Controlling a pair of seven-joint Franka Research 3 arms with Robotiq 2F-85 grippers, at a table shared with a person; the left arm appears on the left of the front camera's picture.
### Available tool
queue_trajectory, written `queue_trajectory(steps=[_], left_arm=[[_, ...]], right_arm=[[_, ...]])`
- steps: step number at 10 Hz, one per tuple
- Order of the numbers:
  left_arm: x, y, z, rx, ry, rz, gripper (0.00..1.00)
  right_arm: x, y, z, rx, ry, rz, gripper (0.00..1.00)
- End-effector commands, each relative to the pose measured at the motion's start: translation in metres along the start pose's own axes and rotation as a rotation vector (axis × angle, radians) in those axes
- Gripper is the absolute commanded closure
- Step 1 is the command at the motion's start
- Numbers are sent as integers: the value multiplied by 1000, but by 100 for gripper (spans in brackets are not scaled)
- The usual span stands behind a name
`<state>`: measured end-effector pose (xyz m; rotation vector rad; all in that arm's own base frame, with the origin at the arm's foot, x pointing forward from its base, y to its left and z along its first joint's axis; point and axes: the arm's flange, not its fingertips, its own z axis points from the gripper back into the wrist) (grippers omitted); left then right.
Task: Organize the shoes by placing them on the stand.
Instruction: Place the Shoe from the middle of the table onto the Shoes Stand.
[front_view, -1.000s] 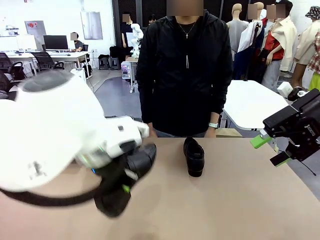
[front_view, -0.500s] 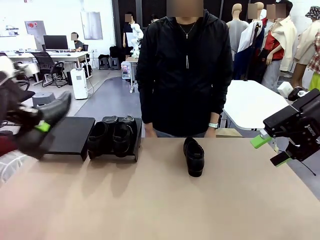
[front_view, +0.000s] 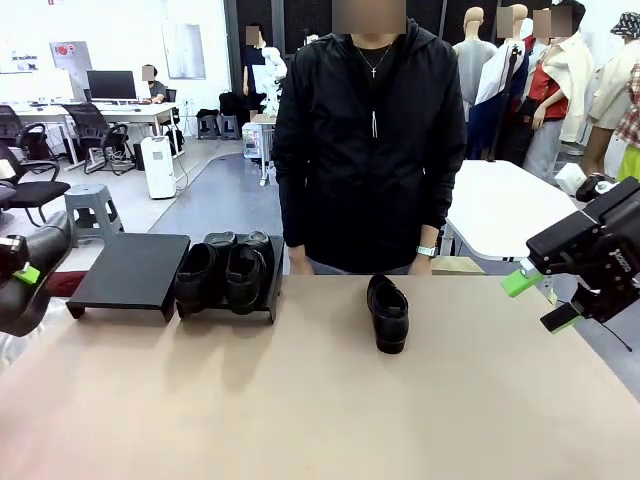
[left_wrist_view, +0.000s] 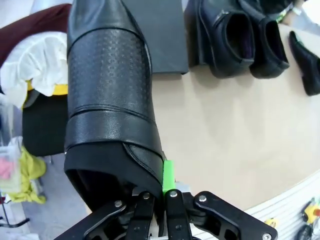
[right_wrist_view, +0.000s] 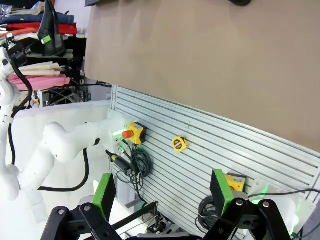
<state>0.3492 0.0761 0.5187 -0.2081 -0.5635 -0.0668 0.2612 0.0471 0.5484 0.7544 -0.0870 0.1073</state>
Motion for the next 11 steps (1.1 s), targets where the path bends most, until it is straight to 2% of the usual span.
queue_trajectory(steps=[1,2,3,4,5,7,9,11], left_arm=[[0,-12,6,-20,-4,-69,100],[0,0,0,0,0,0,100],[25,9,-8,9,26,23,100],[73,25,-29,-10,53,-31,100],[110,35,-56,-18,32,-55,100],[155,44,-112,21,67,-116,100],[177,55,-156,66,44,-91,100],[182,55,-175,92,6,-75,100]], right_arm=[[1,0,2,22,0,25,0],[1,0,2,22,0,25,0],[1,0,2,22,0,25,0],[1,0,2,22,0,25,0],[1,0,2,22,0,25,0],[1,0,2,22,0,25,0],[1,0,2,22,0,25,0],[1,0,2,22,0,25,0]])
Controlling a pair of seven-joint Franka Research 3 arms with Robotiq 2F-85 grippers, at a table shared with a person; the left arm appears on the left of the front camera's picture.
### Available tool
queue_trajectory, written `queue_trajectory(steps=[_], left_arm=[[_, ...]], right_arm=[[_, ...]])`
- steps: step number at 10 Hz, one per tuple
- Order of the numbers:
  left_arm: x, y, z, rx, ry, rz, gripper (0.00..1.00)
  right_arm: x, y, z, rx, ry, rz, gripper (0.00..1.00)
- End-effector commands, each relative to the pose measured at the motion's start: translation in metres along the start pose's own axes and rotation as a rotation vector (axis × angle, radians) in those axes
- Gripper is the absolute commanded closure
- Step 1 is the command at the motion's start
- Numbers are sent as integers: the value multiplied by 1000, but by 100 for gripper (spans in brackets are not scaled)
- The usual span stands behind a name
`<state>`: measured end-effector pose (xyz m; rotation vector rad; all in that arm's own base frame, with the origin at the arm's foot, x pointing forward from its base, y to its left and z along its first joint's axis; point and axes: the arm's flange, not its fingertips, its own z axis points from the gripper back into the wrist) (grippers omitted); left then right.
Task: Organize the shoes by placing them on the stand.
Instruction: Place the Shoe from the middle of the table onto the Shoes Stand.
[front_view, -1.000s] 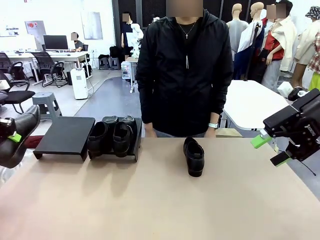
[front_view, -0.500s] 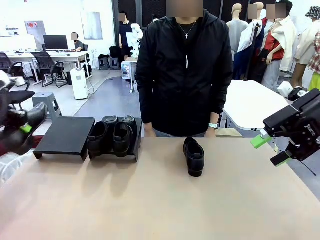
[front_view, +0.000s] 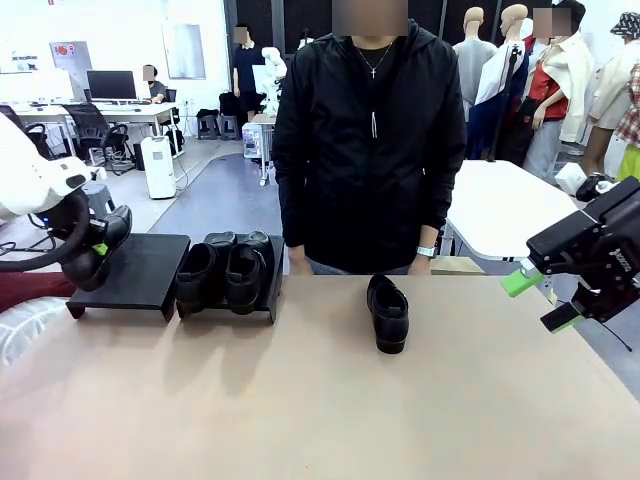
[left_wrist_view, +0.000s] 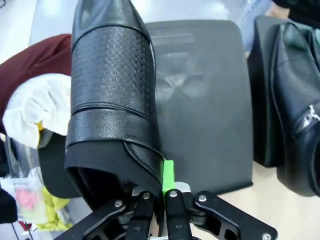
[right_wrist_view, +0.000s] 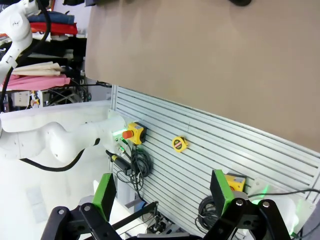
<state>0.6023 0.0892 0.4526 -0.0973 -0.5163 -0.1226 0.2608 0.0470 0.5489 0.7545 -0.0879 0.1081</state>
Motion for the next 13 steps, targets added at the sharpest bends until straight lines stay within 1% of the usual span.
queue_trajectory(steps=[1,2,5,6,7,8,10,12,13], left_arm=[[4,-1,2,18,-55,-7,100],[5,-3,-4,24,-34,-10,100],[7,-6,-12,-6,-31,-12,100],[6,-7,-13,-20,-15,-11,62],[5,-8,-13,-8,-7,-14,4],[4,-9,-10,-1,-22,-19,0],[1,-13,-1,-27,-44,-34,0],[-8,-17,26,-104,-59,-49,0],[-21,-24,50,-174,5,-67,0]], right_arm=[[1,0,2,22,0,24,0],[1,0,2,22,0,24,0],[1,0,2,22,0,24,0],[1,0,2,22,0,24,0],[1,0,2,22,0,24,0],[1,0,2,22,0,24,0],[1,0,2,22,0,24,0],[1,0,2,22,0,24,0],[1,0,2,22,0,24,0]])
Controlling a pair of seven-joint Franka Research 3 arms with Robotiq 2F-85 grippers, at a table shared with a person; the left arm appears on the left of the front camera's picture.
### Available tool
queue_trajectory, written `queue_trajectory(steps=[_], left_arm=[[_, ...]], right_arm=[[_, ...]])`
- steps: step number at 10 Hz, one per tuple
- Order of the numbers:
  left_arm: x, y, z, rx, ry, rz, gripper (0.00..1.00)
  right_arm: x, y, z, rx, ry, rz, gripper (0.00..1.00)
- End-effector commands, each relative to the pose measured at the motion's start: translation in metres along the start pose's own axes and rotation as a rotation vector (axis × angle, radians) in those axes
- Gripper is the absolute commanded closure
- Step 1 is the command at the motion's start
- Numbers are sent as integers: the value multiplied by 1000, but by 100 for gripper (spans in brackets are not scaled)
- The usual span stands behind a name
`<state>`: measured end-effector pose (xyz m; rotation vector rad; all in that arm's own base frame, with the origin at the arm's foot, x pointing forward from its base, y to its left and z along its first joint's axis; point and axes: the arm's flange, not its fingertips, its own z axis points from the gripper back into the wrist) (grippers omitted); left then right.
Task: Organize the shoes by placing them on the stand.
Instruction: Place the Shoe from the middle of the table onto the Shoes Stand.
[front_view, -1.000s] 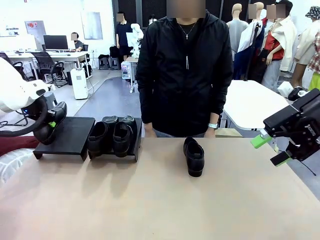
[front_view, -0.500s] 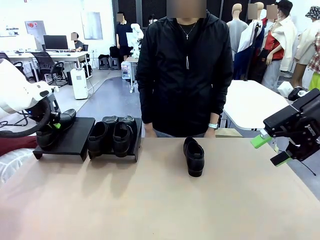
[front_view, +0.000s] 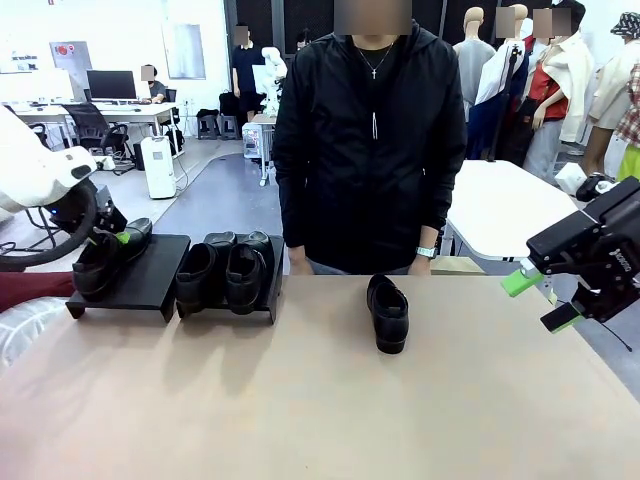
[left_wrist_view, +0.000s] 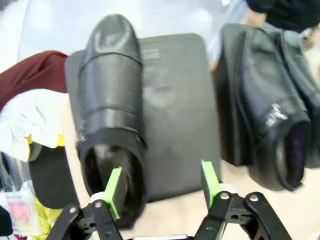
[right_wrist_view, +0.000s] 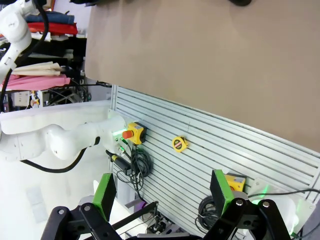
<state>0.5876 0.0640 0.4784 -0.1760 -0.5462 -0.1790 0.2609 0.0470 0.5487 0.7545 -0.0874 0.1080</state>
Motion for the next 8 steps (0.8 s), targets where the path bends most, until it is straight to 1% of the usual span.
queue_trajectory(steps=[1,2,3,4,5,6,7,8], left_arm=[[-36,-8,50,-153,159,-56,0],[-53,-12,76,-284,295,-133,0],[-71,-13,97,-407,407,-190,0],[-89,-13,115,-533,472,-247,0],[-107,-13,129,-634,490,-280,0],[-123,-16,138,-755,476,-306,0],[-141,-16,145,-810,367,-278,0],[-156,-17,149,-808,278,-270,0]], right_arm=[[1,0,2,22,0,24,0],[1,0,2,22,0,24,0],[1,0,2,22,0,24,0],[1,0,2,22,0,24,0],[1,0,2,22,0,24,0],[1,0,2,22,0,24,0],[1,0,2,22,0,24,0],[1,0,2,22,0,24,0]])
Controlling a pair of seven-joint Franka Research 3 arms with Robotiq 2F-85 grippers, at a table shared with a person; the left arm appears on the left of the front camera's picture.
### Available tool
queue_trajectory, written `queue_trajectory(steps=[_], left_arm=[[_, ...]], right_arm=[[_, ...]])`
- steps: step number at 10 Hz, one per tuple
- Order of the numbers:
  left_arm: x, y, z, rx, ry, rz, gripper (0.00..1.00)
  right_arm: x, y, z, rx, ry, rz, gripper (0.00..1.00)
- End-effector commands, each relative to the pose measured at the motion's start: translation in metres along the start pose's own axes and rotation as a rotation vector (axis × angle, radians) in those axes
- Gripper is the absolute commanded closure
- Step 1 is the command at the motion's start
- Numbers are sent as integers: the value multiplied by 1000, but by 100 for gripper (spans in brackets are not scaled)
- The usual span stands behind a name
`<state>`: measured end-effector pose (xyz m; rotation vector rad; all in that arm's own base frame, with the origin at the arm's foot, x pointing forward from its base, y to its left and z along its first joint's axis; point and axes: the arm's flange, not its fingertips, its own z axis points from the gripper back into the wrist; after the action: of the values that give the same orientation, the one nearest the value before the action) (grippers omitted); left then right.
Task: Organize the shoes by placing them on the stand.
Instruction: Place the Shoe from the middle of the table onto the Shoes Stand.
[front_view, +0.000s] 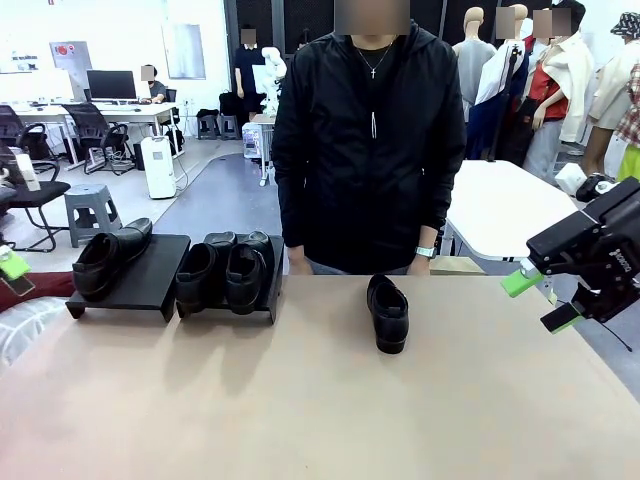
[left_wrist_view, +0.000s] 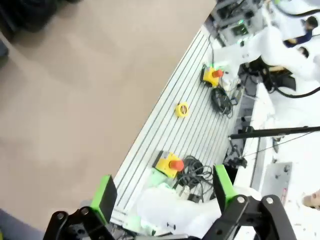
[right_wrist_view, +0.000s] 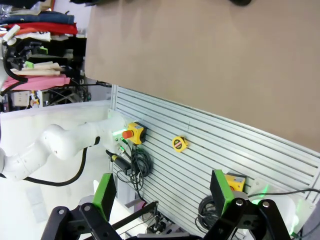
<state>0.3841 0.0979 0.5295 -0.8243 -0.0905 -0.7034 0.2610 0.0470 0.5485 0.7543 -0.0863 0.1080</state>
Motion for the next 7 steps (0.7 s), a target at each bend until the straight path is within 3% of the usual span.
queue_trajectory(steps=[1,7], left_arm=[[11,2,-4,23,46,16,0],[11,2,-4,23,46,16,0]], right_arm=[[1,0,2,22,-1,25,0],[1,0,2,22,-1,25,0]])
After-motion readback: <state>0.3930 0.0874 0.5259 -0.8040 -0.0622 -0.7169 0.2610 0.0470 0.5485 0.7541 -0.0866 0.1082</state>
